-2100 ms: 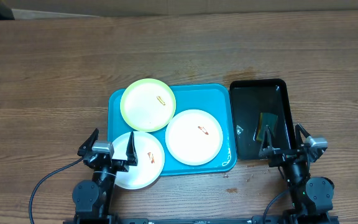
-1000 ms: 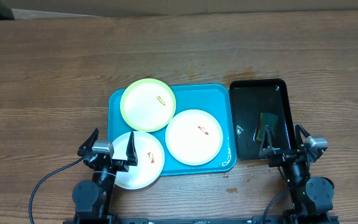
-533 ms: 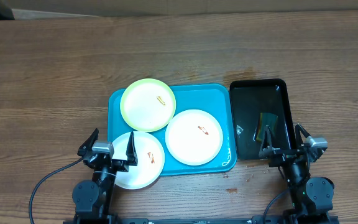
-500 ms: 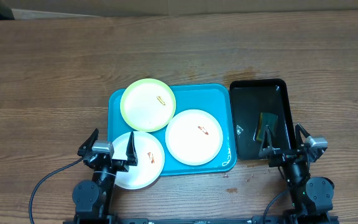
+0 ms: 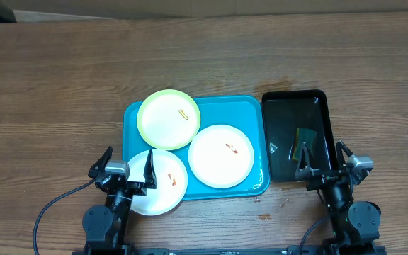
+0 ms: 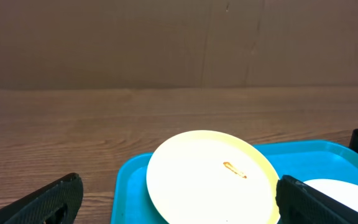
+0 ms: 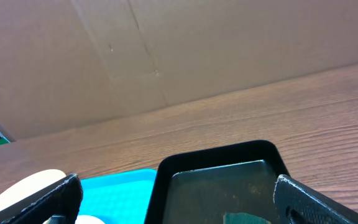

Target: Clean dirty plates on tray and stack at the side

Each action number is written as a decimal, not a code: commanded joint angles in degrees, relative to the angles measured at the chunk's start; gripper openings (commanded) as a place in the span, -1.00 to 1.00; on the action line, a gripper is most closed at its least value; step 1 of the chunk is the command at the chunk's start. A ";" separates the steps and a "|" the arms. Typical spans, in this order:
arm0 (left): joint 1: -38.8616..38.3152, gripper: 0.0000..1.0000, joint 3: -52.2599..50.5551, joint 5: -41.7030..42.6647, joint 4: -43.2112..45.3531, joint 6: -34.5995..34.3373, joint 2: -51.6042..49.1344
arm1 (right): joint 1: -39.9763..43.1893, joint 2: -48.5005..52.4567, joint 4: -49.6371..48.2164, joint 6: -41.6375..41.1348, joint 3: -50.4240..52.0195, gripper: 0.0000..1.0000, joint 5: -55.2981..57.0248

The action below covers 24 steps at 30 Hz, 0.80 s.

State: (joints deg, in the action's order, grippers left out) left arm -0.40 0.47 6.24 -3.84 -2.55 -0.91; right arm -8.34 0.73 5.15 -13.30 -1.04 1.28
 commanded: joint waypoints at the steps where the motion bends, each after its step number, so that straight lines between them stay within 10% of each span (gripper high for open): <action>1: -0.33 0.99 -0.17 -0.24 -0.15 0.85 0.44 | -0.17 -0.57 -0.35 -0.17 0.57 1.00 -0.33; 24: -0.37 1.00 4.11 7.98 -0.17 -3.72 0.15 | -0.17 -0.57 -0.35 -0.17 0.57 1.00 -0.33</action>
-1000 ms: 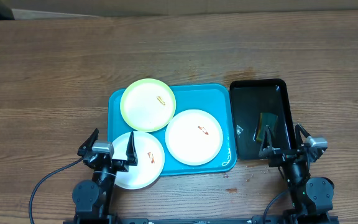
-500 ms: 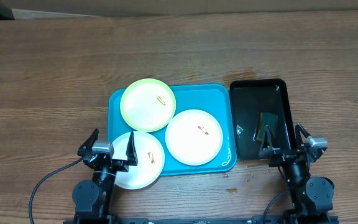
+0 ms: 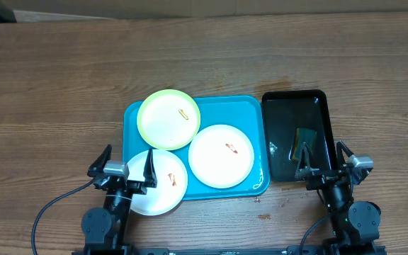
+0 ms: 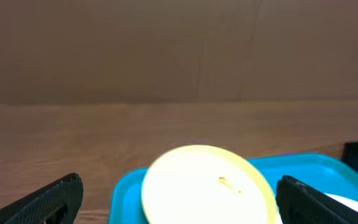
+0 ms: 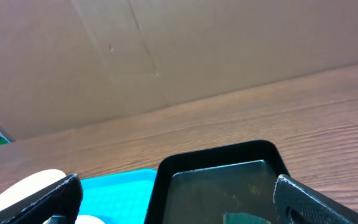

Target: Clean dirty plates on tray and stack at the side

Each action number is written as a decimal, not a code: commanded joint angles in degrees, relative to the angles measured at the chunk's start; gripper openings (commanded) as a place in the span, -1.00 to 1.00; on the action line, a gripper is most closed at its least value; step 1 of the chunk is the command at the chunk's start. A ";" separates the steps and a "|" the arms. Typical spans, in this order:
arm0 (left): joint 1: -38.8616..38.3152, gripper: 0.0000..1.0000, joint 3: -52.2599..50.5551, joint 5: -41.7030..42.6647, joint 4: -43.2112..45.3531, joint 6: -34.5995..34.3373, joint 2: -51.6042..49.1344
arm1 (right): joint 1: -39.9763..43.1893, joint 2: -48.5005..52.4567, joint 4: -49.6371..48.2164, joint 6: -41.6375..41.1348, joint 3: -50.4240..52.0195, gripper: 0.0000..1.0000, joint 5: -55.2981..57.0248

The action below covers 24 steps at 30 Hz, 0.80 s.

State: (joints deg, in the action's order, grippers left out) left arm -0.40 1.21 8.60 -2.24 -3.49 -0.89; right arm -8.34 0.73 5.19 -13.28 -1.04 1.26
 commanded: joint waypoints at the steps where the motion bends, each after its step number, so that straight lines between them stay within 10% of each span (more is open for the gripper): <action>1: -0.37 0.99 5.73 6.34 -4.81 -3.87 -0.33 | -0.17 -0.57 -0.39 -0.20 0.57 1.00 -0.31; 13: -0.39 1.00 60.87 23.80 -60.39 -2.93 -41.68 | -0.17 -0.57 -0.39 -0.20 0.57 1.00 -0.31; 21: -0.39 0.97 77.66 33.35 -73.07 -2.95 -65.44 | -0.17 -0.57 -0.39 -0.20 0.57 1.00 -0.31; 24: -1.01 0.55 76.72 31.34 -74.49 -2.95 -69.48 | -0.17 -0.57 -0.39 -0.20 0.57 1.00 -0.31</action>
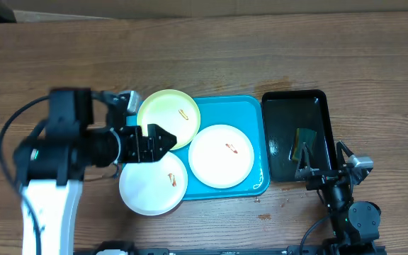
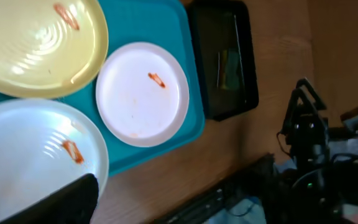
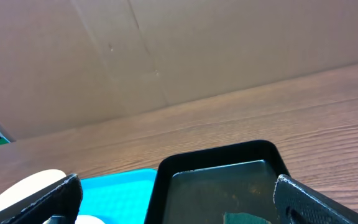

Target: Clean dirty plates on tray and stack at the side

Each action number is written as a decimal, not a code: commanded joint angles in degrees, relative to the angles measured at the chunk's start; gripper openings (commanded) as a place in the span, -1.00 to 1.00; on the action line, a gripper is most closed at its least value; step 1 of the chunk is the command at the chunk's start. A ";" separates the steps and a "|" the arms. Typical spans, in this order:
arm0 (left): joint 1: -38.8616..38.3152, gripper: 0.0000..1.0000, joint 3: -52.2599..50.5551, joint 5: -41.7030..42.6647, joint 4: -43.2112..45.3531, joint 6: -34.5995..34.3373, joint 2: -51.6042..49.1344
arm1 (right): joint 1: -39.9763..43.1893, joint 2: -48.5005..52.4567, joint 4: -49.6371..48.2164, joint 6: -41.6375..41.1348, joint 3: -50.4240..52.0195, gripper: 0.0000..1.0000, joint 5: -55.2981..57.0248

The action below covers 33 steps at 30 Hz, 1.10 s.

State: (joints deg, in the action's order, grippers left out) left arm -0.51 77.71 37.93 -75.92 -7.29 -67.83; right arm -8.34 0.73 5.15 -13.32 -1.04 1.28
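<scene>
Three dirty plates lie on the blue tray (image 1: 250, 106): a yellow-green plate (image 1: 167, 119) at its back left, a white plate (image 1: 222, 156) in the middle, and a second white plate (image 1: 154, 184) overhanging its front left corner. Each carries a small orange-red smear. My left gripper (image 1: 154, 138) hangs open above the gap between the yellow-green plate and the front white plate, holding nothing. Only one of its fingers (image 2: 67, 199) shows in the left wrist view. My right gripper (image 3: 179, 199) rests open at the table's front, behind the black tray (image 1: 292, 94).
The black tray holds shallow water and a green sponge (image 1: 303, 142). It sits right against the blue tray's right side. The left arm's white link (image 1: 48, 212) and its cable (image 1: 20, 124) span the table's left front. Bare wooden table (image 1: 62, 64) lies left and behind.
My left arm has left its rest pose at the table's front and now hovers over the tray's left side, camera looking down on the plates. Right arm and plates are unmoved.
At both earlier moments the two arms sat parked at the front edge with grippers open, the left wrist view tilting slightly between them. Now the left arm is raised over the tray's left side. The right arm has stayed parked.
</scene>
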 commanded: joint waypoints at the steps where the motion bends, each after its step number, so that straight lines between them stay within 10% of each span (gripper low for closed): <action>1: -1.53 0.44 -0.28 -0.17 -0.81 0.57 -3.54 | -0.17 -0.57 -0.35 -0.15 0.57 1.00 -0.33; 15: -15.91 0.47 -9.18 -17.07 7.69 -10.08 -8.39 | -0.17 0.07 4.81 -4.52 -8.57 1.00 -6.91; 33: -23.23 0.71 -11.78 -26.29 14.99 -17.77 -9.73 | -0.17 65.42 78.40 4.00 -94.23 1.00 -4.17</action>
State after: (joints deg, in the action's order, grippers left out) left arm -22.87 66.11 15.62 -61.34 -22.59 -77.12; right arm -8.34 59.40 80.01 -12.25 -89.10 -3.38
